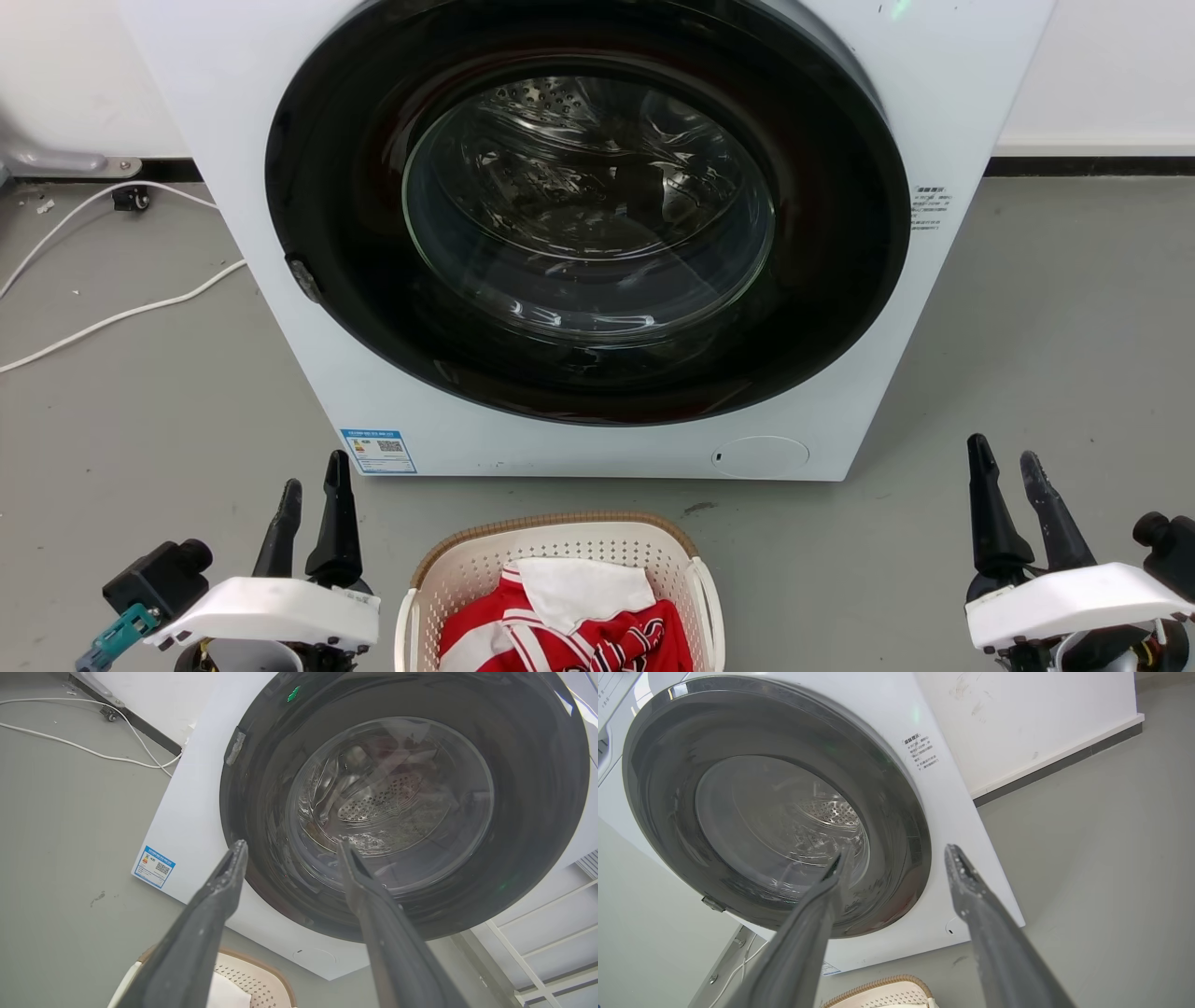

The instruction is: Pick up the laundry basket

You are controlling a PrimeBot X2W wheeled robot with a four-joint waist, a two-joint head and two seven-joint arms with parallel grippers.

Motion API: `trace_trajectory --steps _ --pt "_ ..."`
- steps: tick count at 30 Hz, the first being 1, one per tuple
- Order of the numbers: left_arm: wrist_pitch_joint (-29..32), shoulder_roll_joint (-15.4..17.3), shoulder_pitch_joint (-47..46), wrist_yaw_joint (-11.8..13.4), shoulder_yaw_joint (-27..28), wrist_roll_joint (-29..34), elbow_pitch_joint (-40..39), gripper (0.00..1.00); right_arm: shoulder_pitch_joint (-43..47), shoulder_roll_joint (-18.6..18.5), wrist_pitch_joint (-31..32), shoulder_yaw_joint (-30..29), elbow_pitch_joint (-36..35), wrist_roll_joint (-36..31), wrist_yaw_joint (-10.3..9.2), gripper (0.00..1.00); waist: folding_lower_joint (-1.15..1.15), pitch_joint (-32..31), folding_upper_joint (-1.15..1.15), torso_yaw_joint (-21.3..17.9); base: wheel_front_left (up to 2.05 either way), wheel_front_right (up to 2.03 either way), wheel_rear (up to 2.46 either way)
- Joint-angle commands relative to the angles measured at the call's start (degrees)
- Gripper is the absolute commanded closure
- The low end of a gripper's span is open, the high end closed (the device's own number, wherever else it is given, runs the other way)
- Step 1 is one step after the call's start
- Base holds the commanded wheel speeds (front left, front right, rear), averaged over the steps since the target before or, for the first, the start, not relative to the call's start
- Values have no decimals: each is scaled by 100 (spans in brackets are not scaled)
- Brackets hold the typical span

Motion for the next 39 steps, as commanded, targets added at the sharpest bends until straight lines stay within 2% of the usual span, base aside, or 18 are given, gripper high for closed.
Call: trace_trajectory --steps 1,20,39 --pt "-66 35 11 16 -21 196 -114 0 14 -19 -55 16 -137 -200 2 0 0 1 0 1 0 0 0" --pt "-368 114 167 123 -134 1473 -308 0 223 -22 -364 148 -353 -1720 1 0 0 2 0 17 0 0 0" --pt "-617 60 334 -98 -47 2335 -364 0 393 -24 -607 113 -432 -2664 1 0 0 -23 0 21 0 0 0"
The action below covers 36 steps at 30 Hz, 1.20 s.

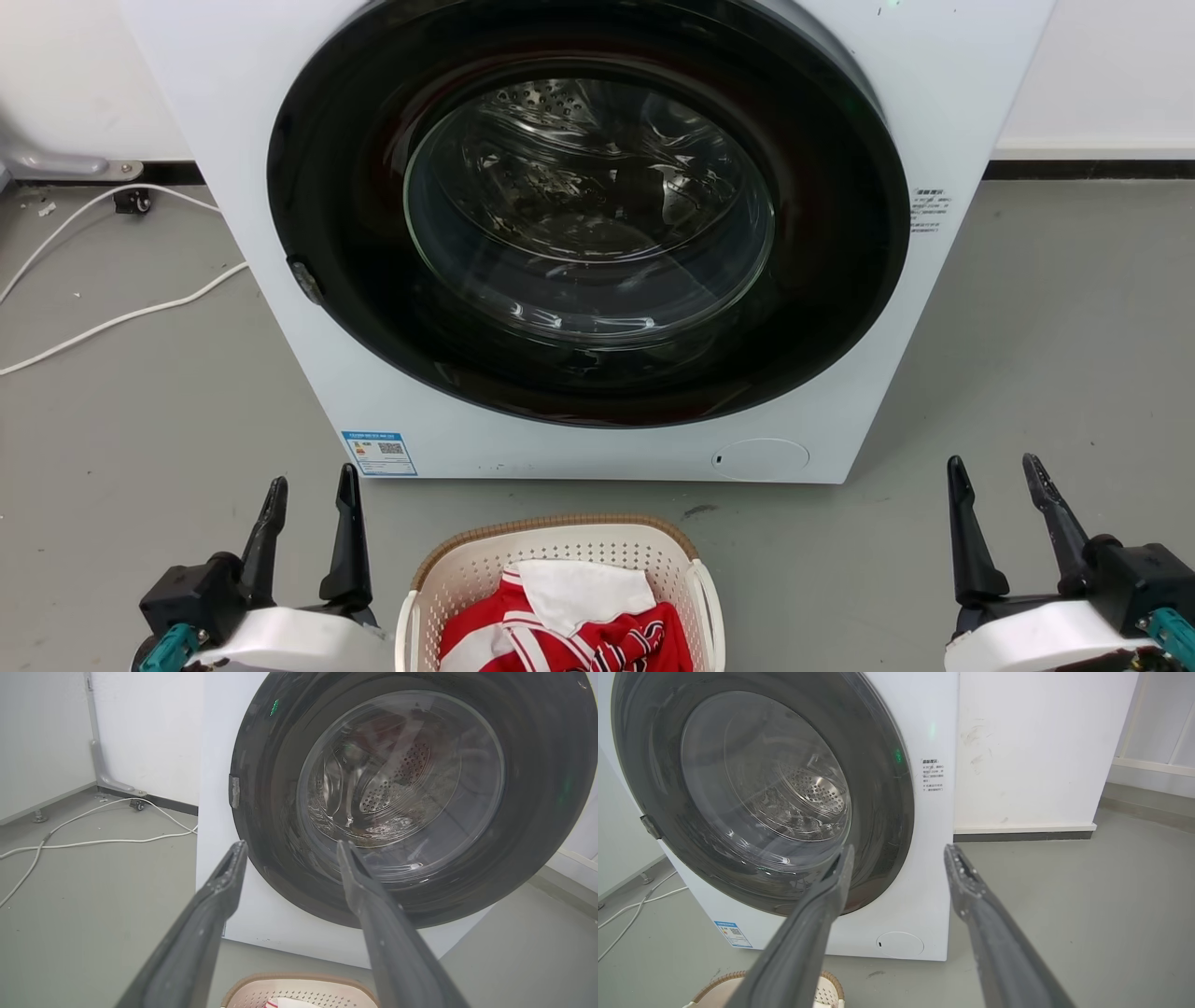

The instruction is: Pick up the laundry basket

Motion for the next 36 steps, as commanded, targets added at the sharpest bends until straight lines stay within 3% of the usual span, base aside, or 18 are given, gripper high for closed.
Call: trace_trajectory --steps 1,22,36 --pt "-38 -1 22 -2 18 92 -56 0 53 -23 -43 -10 -67 -98 -2 0 0 -2 0 0 0 0 0" --pt "-284 -30 188 -70 95 1107 -61 0 187 -25 -286 -19 -124 -820 -2 0 0 -41 0 -6 0 0 0" --pt "-415 -33 272 -47 91 1469 14 0 256 -25 -408 -28 -84 -832 -2 0 0 -49 0 -18 0 0 0"
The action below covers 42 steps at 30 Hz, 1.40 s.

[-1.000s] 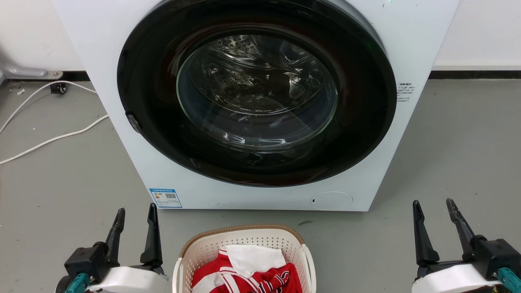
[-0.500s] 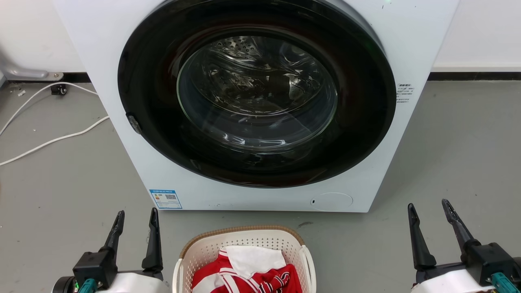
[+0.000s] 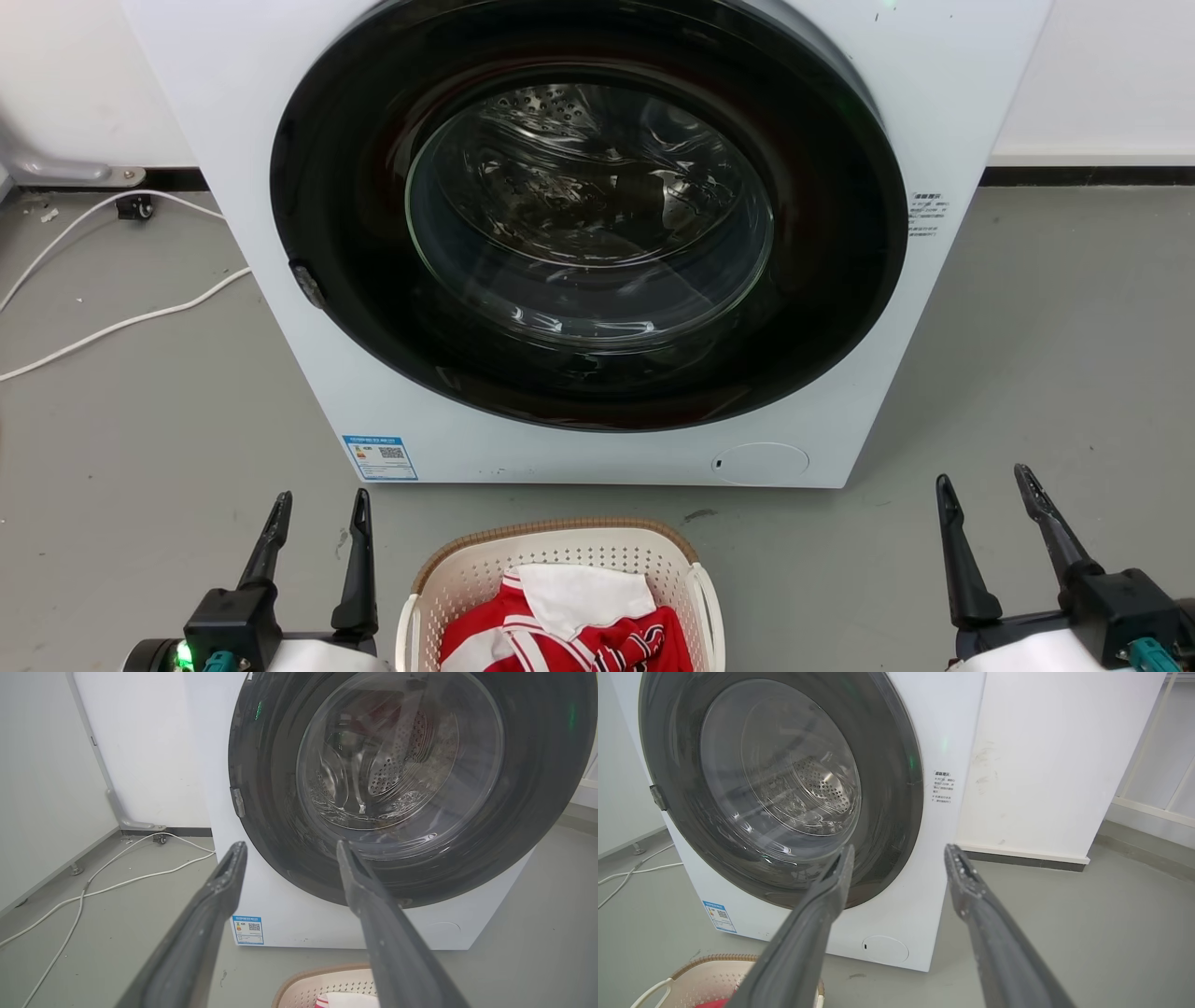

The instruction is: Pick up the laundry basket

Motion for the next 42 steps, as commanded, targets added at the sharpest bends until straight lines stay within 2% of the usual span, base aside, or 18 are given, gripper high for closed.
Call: trace_trajectory --steps 1,12,26,32,42 --pt "-39 -3 40 10 0 5 12 0 52 -21 -20 -16 15 56 -4 0 0 2 0 0 0 0 0" --pt "-30 -3 49 48 -4 10 60 0 52 -20 -19 -24 106 359 -4 0 0 2 0 16 0 0 0" --pt "-30 -3 32 114 9 47 48 0 14 -20 -19 74 126 355 -3 0 0 65 0 10 0 0 0" --pt "-30 -2 -202 305 150 130 424 0 -238 -18 -18 397 512 301 -3 0 0 211 0 12 0 0 0" --pt "-30 119 -1011 132 277 167 1368 0 -1306 -17 -18 923 1835 272 -4 0 0 1037 0 57 0 0 0"
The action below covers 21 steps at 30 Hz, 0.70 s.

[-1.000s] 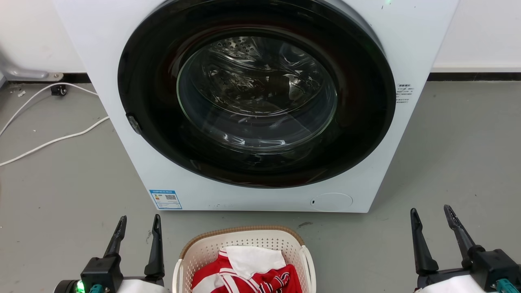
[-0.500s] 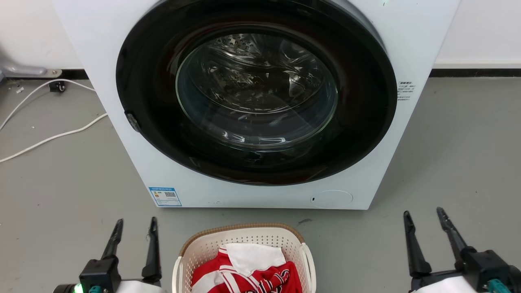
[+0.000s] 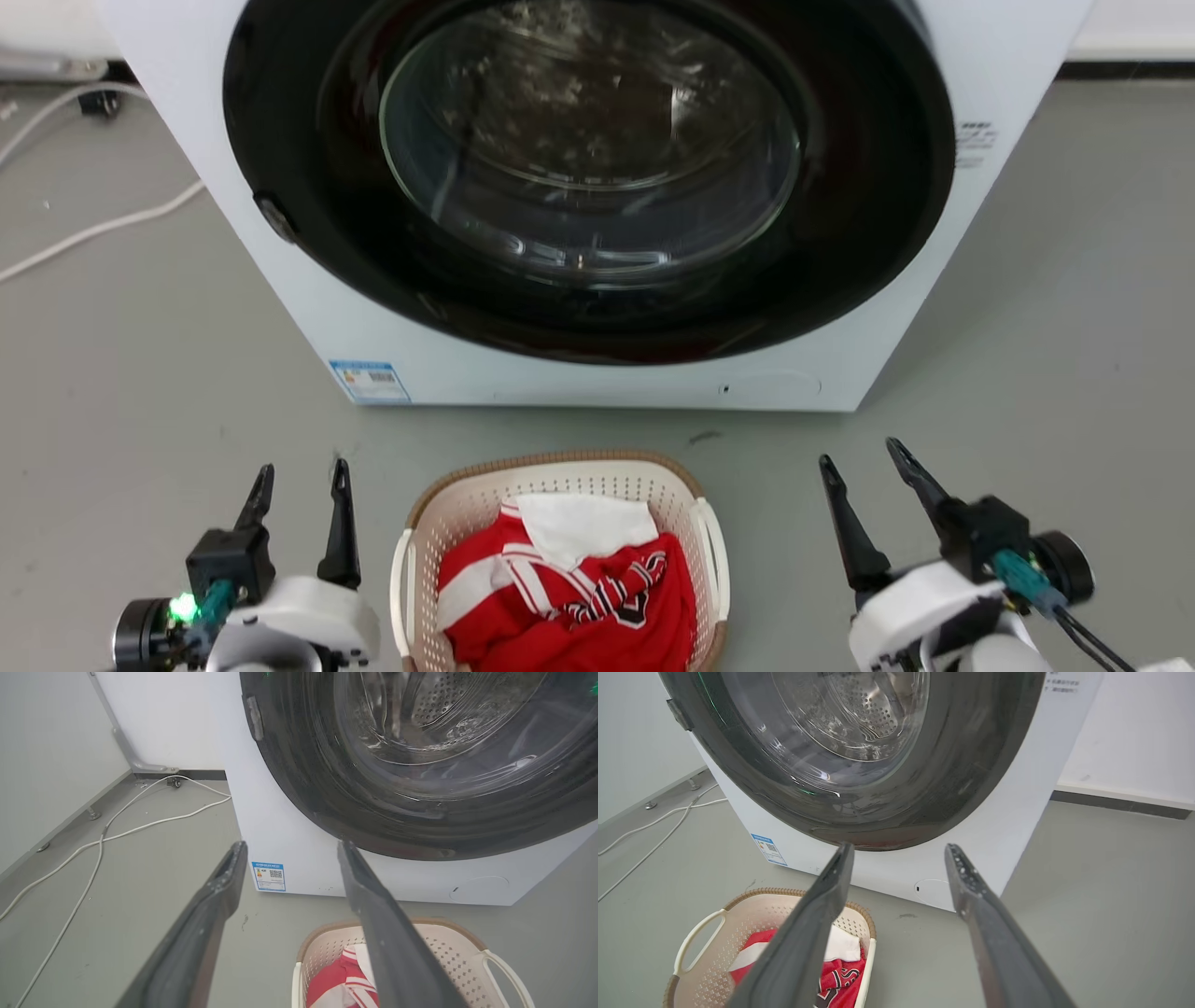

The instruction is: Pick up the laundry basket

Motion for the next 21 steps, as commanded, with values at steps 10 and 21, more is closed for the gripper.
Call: trace_trajectory --steps 10,21 --pt "-16 271 -1016 -185 -33 -30 1528 0 -1183 -12 -14 551 1292 -95 -4 0 0 1064 0 -2 0 0 0" --pt "-16 446 -1822 -250 -272 15 2908 0 -2056 -48 -14 1181 2634 294 -4 0 0 1805 0 -26 0 0 0"
